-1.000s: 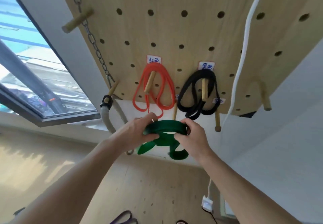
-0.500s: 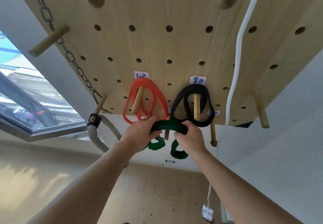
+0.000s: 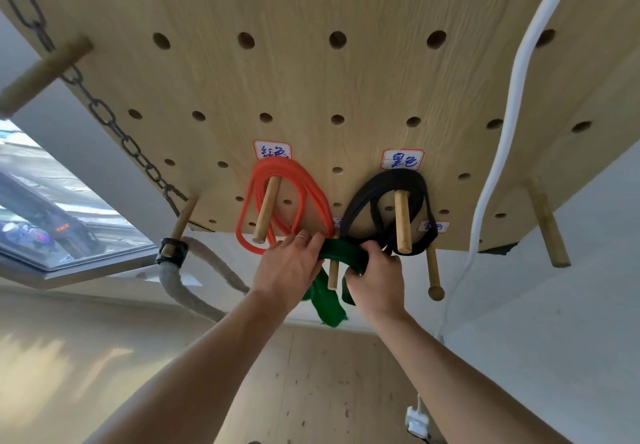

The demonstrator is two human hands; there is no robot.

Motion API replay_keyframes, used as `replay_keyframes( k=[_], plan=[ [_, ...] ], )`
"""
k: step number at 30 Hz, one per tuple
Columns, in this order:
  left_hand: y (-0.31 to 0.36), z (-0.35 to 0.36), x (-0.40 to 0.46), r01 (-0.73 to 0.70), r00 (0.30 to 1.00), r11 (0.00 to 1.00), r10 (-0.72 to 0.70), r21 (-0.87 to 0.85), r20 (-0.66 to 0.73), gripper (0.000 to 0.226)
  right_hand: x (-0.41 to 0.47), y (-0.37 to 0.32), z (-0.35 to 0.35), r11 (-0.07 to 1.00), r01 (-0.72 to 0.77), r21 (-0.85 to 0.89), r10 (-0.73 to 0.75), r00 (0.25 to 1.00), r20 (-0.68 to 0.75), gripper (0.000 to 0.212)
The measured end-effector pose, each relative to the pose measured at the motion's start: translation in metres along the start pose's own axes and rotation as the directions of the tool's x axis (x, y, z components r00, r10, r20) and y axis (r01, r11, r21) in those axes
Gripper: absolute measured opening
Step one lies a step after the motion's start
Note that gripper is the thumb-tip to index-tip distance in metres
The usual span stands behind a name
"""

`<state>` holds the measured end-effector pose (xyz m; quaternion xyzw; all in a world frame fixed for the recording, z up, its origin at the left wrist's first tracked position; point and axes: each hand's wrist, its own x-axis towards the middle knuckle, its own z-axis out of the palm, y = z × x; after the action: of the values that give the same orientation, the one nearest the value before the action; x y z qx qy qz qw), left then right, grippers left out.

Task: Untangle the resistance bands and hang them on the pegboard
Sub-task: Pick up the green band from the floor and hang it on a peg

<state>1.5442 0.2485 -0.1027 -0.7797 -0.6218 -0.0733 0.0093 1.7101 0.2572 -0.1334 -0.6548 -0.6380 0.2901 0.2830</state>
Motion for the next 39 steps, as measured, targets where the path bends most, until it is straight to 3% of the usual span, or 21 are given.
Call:
replay_keyframes(
  k=[6, 9, 11, 15, 21, 33, 39],
  plan=[
    [-0.003, 0.002, 0.003, -0.088, 0.995, 0.996, 0.086, -0.033, -0.058, 0.037, -0.006, 0.003, 0.005, 0.956, 0.166, -0.240, -0.183, 0.982, -0.049, 0.034],
    [-0.004, 0.002, 0.003, -0.114, 0.991, 0.993, 0.111, -0.038, -0.075, 0.038, -0.011, 0.000, 0.005, 0.944, 0.172, -0.282, -0.190, 0.981, -0.038, 0.049],
    [-0.005, 0.002, 0.004, -0.120, 0.991, 0.991, 0.116, -0.058, -0.065, 0.038, -0.015, -0.003, 0.004, 0.944, 0.173, -0.281, -0.193, 0.980, -0.046, 0.058],
    [-0.017, 0.004, 0.006, -0.129, 0.992, 0.976, 0.126, -0.175, -0.031, 0.037, -0.015, -0.004, 0.000, 0.917, 0.267, -0.295, -0.300, 0.951, -0.071, 0.048],
    [-0.026, 0.001, 0.017, -0.215, 0.974, 0.934, 0.227, -0.284, 0.011, 0.035, -0.008, -0.005, -0.009, 0.899, 0.320, -0.300, -0.344, 0.938, -0.030, 0.045],
    [-0.036, -0.003, 0.034, -0.196, 0.949, 0.926, 0.262, -0.322, 0.177, 0.036, 0.001, -0.003, -0.020, 0.921, 0.322, -0.219, -0.307, 0.947, 0.099, 0.035],
    [-0.036, 0.001, 0.032, -0.185, 0.952, 0.916, 0.258, -0.356, 0.168, 0.033, 0.004, -0.003, -0.022, 0.914, 0.336, -0.226, -0.310, 0.940, 0.145, 0.036]
  ],
)
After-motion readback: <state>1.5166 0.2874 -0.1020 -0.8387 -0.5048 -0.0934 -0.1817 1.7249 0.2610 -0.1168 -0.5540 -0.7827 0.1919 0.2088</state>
